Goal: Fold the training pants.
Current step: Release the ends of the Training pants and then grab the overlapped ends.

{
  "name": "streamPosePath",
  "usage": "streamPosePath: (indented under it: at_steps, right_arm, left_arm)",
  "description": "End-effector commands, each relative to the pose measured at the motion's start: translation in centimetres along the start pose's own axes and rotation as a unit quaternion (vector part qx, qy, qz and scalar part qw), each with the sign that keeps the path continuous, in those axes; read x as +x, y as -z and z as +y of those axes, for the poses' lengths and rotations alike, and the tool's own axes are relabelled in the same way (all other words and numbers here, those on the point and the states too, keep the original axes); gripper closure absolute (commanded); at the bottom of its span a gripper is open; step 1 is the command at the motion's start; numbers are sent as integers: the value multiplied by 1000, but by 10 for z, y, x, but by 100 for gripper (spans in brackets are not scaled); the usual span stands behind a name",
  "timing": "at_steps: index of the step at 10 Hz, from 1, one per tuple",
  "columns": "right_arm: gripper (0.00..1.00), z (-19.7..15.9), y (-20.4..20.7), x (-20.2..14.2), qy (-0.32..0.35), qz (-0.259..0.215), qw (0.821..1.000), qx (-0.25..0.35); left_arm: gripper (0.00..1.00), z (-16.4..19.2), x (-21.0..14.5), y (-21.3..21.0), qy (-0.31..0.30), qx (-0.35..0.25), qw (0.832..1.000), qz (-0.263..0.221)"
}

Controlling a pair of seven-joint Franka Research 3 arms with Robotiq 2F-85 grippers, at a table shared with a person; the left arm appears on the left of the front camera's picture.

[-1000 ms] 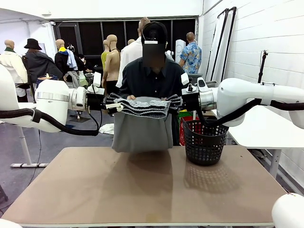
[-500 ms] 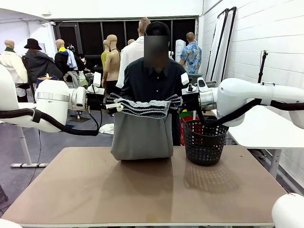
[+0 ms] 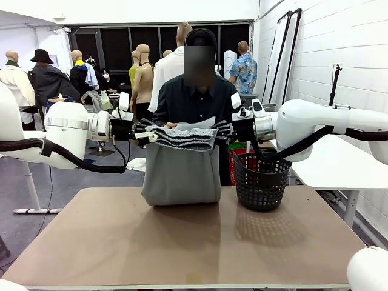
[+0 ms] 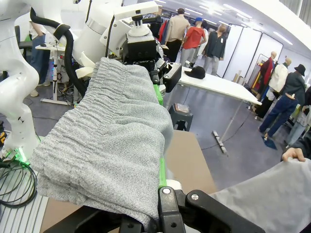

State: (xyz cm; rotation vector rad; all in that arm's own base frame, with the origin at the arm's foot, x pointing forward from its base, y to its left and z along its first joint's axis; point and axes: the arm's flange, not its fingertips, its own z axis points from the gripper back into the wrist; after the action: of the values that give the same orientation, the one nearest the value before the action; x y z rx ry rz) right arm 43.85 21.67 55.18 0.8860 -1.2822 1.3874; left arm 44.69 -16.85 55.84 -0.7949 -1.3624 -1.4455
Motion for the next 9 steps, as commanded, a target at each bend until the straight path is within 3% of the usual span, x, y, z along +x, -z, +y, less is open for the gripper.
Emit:
streamPosePath:
  at_steps: [1,9]
  right_arm:
    - [100,3,3,5,0,0,1000,2]
    - [100,3,3,5,0,0,1000,2]
  left_arm:
    - [100,-3,2,1,7,7,1000,-13]
    - [100,-3,2,1,7,7,1000,-13]
